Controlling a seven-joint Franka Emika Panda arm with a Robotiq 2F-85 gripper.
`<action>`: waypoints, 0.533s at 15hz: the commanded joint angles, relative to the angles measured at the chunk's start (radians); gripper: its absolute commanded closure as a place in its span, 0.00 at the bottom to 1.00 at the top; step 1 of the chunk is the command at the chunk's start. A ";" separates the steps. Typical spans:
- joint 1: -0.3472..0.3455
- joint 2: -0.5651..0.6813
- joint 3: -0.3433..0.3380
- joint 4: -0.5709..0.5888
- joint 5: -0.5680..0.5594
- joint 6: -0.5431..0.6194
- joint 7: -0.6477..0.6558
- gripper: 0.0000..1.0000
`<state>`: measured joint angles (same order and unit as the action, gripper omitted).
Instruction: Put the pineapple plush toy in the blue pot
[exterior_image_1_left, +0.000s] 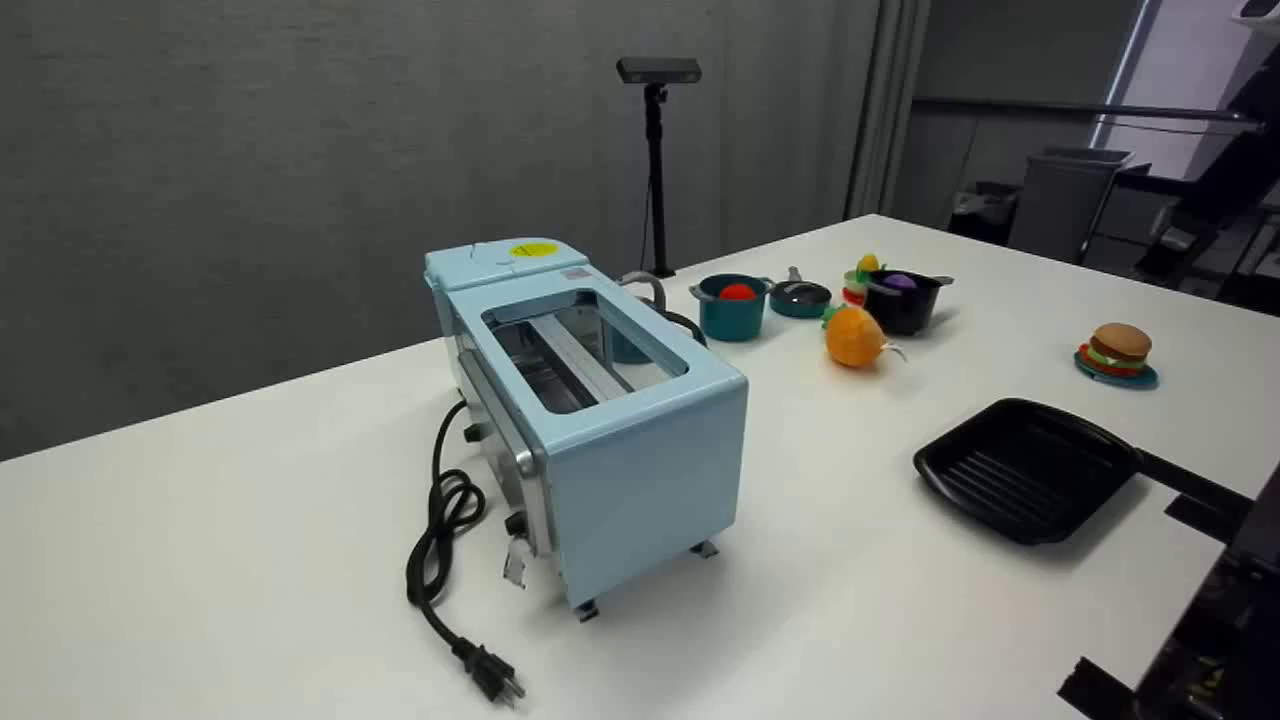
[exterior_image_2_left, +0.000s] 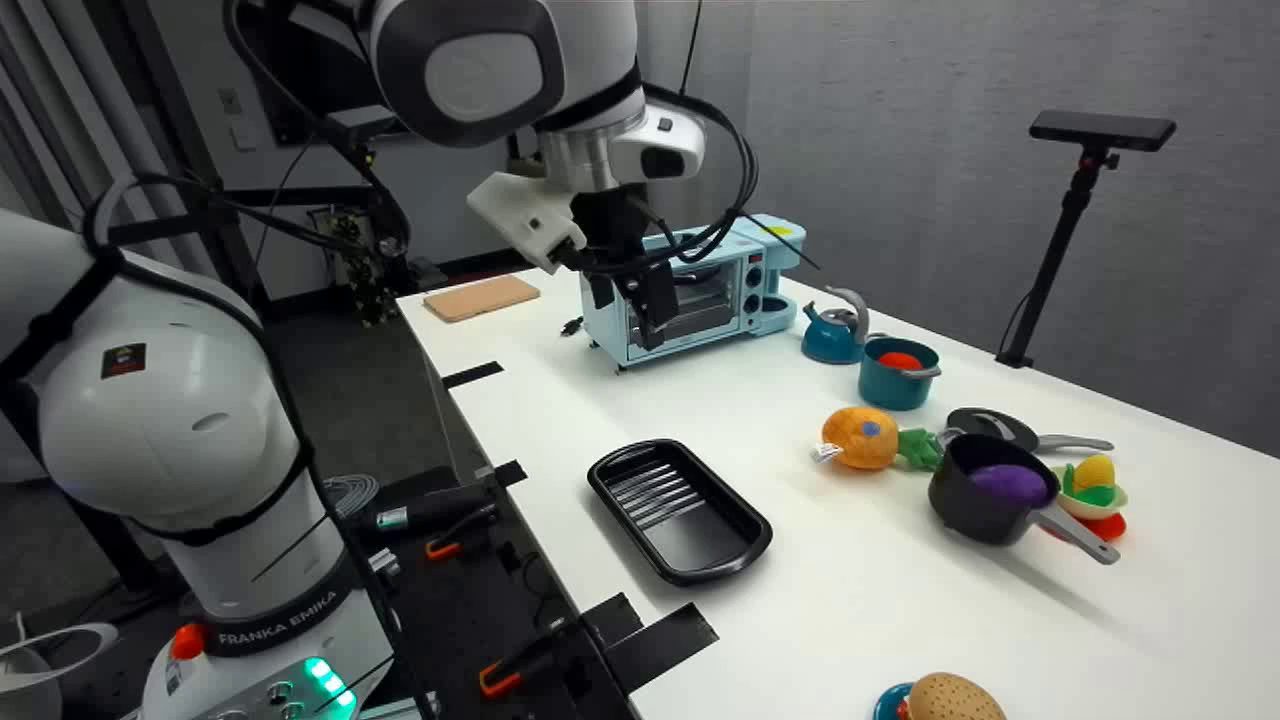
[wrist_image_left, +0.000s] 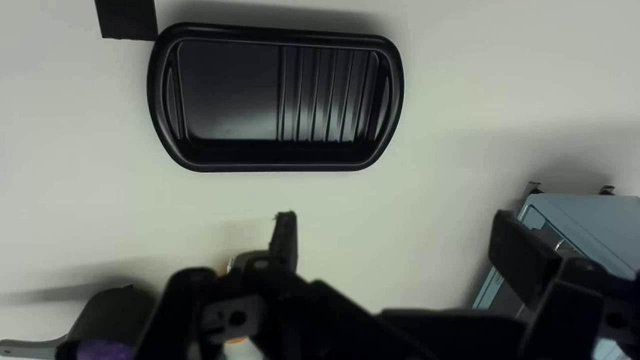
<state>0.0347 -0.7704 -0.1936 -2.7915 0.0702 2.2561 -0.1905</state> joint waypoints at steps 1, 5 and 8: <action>-0.014 0.003 0.013 0.003 0.013 -0.004 -0.010 0.00; -0.014 0.009 0.014 0.003 0.013 -0.004 -0.010 0.00; -0.014 0.010 0.014 0.003 0.013 -0.004 -0.010 0.00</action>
<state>0.0347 -0.7621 -0.1935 -2.7911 0.0702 2.2561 -0.1905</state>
